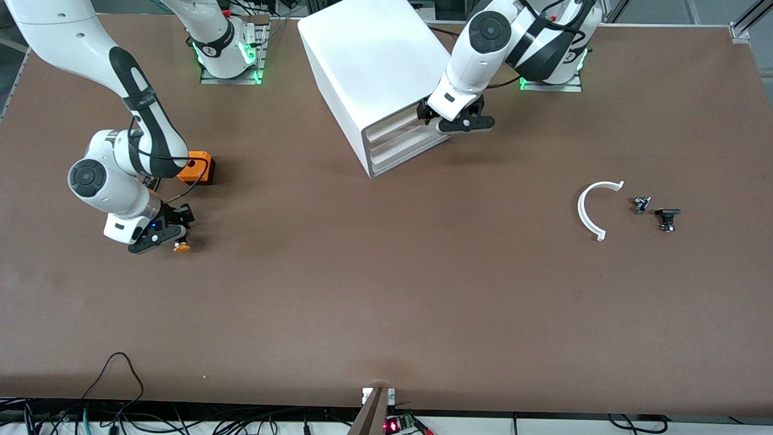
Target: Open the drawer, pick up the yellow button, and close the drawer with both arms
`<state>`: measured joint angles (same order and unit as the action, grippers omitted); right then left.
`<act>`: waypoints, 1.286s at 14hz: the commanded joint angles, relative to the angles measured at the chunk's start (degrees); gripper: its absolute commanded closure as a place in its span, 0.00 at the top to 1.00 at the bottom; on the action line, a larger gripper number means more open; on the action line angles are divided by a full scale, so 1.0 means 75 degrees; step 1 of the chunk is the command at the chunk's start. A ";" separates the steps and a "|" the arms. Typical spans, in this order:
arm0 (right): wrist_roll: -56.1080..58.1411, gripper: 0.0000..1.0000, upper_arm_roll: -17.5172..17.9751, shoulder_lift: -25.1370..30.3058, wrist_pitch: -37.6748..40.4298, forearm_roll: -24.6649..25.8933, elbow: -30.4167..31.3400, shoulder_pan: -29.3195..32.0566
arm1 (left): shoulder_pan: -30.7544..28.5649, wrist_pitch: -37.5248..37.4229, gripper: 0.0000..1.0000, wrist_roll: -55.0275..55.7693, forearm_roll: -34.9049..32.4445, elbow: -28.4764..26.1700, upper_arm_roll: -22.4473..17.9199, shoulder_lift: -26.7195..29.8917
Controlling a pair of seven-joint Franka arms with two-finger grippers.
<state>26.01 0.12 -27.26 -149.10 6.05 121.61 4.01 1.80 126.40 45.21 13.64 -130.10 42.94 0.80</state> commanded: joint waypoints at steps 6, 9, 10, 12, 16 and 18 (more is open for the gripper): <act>-0.1040 1.00 0.0439 0.0258 0.0692 0.0073 -0.0217 0.0414 | -0.0894 0.0444 1.00 -0.0262 -0.0619 0.0398 -0.0144 0.0140; -0.1614 1.00 0.0919 0.0458 0.2704 0.0026 -0.1421 0.0402 | -0.0943 -0.0161 1.00 -0.1977 -0.1150 0.1230 -0.1712 -0.0071; -0.1802 1.00 0.1084 0.0459 0.3396 -0.0009 -0.1947 0.0414 | -0.0943 -0.0629 1.00 -0.2832 -0.1127 0.1616 -0.2100 -0.0072; -0.2189 1.00 0.1331 0.0459 0.4535 -0.0068 -0.2898 0.0402 | -0.0943 -0.1928 1.00 -0.3973 -0.1127 0.2458 -0.2908 -0.0083; -0.2656 1.00 0.1542 0.0470 0.5920 -0.0687 -0.4294 0.0262 | -0.0873 -0.4590 1.00 -0.5286 -0.1174 0.4194 -0.4433 0.0033; -0.3616 1.00 0.1542 0.0657 0.6540 -0.0760 -0.4844 0.0041 | -0.0884 -0.5365 1.00 -0.5816 -0.1302 0.4676 -0.4949 0.0057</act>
<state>4.38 11.41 -22.67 -104.86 1.44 89.80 5.63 -5.84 91.51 4.95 5.71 -99.12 8.81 1.81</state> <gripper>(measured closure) 0.000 0.000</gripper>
